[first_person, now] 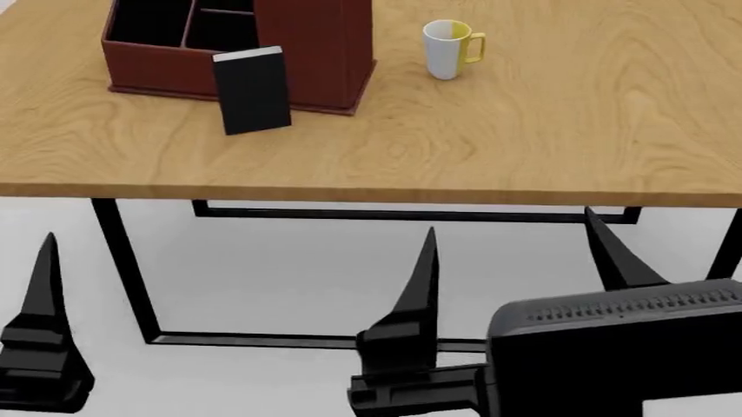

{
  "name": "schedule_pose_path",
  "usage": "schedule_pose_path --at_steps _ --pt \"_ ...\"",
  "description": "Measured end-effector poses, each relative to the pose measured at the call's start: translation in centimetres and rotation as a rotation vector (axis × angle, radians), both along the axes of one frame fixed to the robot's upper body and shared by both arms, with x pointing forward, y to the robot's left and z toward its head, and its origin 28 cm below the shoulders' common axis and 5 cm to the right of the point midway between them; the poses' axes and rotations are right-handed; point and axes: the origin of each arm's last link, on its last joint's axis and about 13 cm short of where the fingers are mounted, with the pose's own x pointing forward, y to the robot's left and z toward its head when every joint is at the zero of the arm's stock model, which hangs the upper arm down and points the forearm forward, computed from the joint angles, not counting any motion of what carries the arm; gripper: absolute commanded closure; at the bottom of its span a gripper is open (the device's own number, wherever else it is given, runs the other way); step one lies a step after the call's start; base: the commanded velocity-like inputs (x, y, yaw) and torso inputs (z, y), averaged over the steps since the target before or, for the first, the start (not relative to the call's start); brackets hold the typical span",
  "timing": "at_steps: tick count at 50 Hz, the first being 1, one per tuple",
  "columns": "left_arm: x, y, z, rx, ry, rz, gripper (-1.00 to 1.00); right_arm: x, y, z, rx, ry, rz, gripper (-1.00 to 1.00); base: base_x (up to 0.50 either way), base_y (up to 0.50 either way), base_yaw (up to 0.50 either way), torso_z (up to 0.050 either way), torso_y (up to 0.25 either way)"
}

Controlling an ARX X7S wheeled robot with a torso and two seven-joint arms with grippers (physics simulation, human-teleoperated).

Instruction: Pick up the book and place it in the front compartment of the caddy.

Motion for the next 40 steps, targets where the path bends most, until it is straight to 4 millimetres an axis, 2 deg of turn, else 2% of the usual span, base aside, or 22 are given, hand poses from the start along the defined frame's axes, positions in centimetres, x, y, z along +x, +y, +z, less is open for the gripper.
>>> schedule_pose_path --at_steps 40 --pt "-0.71 0.11 0.31 0.013 0.009 0.012 -1.00 -0.67 -0.32 0.02 -0.024 0.003 -0.024 -1.00 0.00 0.50 0.00 0.000 0.000"
